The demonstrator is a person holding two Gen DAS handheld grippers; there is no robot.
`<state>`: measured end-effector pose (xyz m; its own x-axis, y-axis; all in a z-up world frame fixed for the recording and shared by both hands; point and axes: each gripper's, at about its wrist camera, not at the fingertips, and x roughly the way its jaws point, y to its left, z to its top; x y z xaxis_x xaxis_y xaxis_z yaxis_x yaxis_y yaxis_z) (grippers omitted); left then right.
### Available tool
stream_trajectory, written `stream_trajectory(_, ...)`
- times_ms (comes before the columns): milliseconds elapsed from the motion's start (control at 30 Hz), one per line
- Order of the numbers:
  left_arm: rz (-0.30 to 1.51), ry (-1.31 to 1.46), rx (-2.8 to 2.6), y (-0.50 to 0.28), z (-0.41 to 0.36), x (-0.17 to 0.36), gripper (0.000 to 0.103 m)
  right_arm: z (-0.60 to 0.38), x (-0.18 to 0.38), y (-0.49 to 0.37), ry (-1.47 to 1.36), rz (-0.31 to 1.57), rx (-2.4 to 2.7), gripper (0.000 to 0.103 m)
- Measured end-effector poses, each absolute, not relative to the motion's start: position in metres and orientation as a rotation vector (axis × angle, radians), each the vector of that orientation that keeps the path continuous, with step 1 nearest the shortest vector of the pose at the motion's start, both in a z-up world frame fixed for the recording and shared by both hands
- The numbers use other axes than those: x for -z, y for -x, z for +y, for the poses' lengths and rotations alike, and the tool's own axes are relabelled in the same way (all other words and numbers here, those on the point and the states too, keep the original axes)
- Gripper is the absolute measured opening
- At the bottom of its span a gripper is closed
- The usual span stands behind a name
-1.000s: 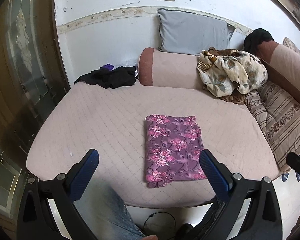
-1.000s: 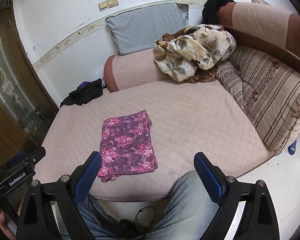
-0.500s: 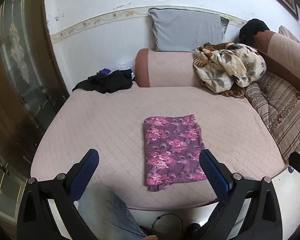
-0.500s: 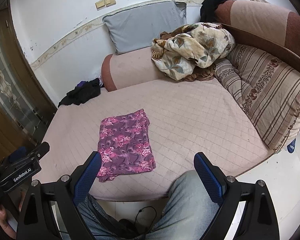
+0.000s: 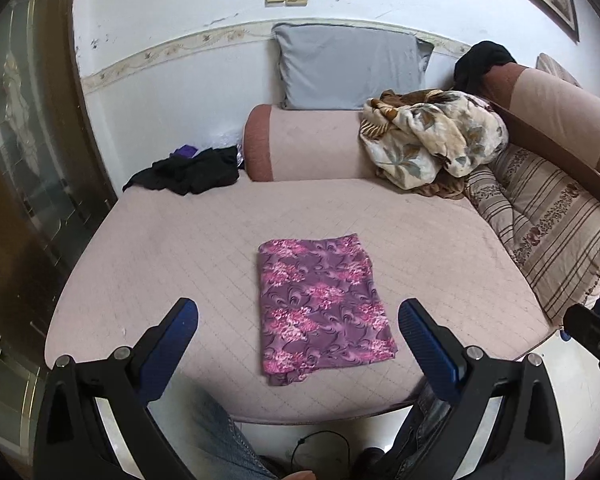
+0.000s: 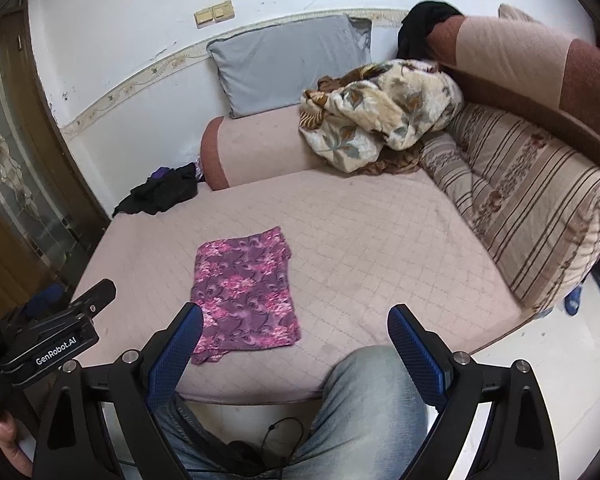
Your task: Fold small clothes
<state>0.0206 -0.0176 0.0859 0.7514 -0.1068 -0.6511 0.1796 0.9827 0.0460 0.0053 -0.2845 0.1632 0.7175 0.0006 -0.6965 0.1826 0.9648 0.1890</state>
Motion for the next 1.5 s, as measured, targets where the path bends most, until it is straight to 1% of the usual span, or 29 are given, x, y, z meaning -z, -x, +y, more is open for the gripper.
stream_trajectory(467,0.734,-0.086,0.172,-0.024,-0.006,-0.081,0.100,-0.272,-0.171,-0.009,-0.243,0.747,0.108,0.096)
stream_trajectory(700,0.766,-0.084,0.151,-0.021,0.004,-0.067,0.100,-0.266,-0.167,-0.019,-0.256,0.757,0.078,0.096)
stream_trajectory(867,0.735,-0.047,0.075,-0.016,0.028,-0.069,0.100,-0.262,-0.162,-0.023,-0.191,0.732,0.074,0.096)
stream_trajectory(967,0.754,-0.061,0.032,-0.019,0.036,-0.065,0.100,-0.265,-0.157,-0.034,-0.193,0.763,0.056,0.096)
stream_trajectory(1133,0.772,-0.048,0.039,-0.027,0.035,-0.063,0.100,-0.260,-0.167,-0.039,-0.140,0.722,0.058,0.096)
stream_trajectory(1267,0.774,-0.078,0.055,-0.037,0.024,-0.058,0.100,-0.256,-0.155,-0.057,-0.130,0.756,0.031,0.097)
stream_trajectory(1500,0.841,-0.081,0.062,-0.061,0.021,-0.033,0.100,-0.253,-0.127,-0.088,-0.125,0.810,0.005,0.097)
